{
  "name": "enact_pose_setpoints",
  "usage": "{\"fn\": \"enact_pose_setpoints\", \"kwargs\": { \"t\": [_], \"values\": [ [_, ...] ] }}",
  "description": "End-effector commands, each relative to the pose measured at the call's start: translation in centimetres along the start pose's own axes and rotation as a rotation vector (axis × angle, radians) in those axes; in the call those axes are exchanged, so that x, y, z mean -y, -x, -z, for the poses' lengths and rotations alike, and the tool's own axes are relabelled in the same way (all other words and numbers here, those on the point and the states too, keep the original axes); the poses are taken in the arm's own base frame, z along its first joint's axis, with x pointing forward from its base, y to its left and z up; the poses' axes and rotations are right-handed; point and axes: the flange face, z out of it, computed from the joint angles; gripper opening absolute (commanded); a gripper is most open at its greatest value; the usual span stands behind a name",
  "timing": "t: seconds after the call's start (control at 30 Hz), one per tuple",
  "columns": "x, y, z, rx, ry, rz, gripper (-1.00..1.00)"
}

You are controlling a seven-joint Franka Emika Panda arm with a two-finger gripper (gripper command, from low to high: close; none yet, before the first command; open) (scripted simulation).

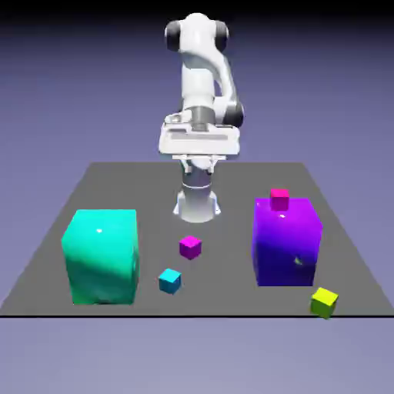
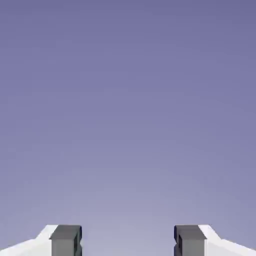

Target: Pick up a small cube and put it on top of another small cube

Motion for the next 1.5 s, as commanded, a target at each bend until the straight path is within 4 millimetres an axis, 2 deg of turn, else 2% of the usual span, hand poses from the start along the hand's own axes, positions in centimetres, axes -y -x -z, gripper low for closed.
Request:
{"fn": "enact_pose_setpoints", "kwargs": {
  "t": [0.0, 0.2, 0.4, 0.63, 0.87, 1.1, 1.3, 1.37, 1.47],
  "values": [
    [1.0, 0.0, -0.8, 0.027, 0.015, 0.023, 0.0],
    [7.1, 0.8, -5.9, 0.186, 0.103, 0.159, 0.0],
    [12.6, 3.4, -11.3, 0.336, 0.192, 0.296, 0.0],
    [18.1, 8.3, -17.5, 0.5, 0.298, 0.452, 0.0],
    [22.1, 14.8, -23.2, 0.651, 0.409, 0.598, 0.0],
    [24.2, 22.3, -28.3, 0.791, 0.528, 0.73, 0.0],
    [24.3, 29.1, -32.0, 0.902, 0.639, 0.828, 0.0],
    [24.3, 29.4, -32.2, 0.906, 0.644, 0.832, 0.0],
    [19.9, 32.3, -35.7, 0.906, 0.644, 0.832, 0.0]
  ]
}}
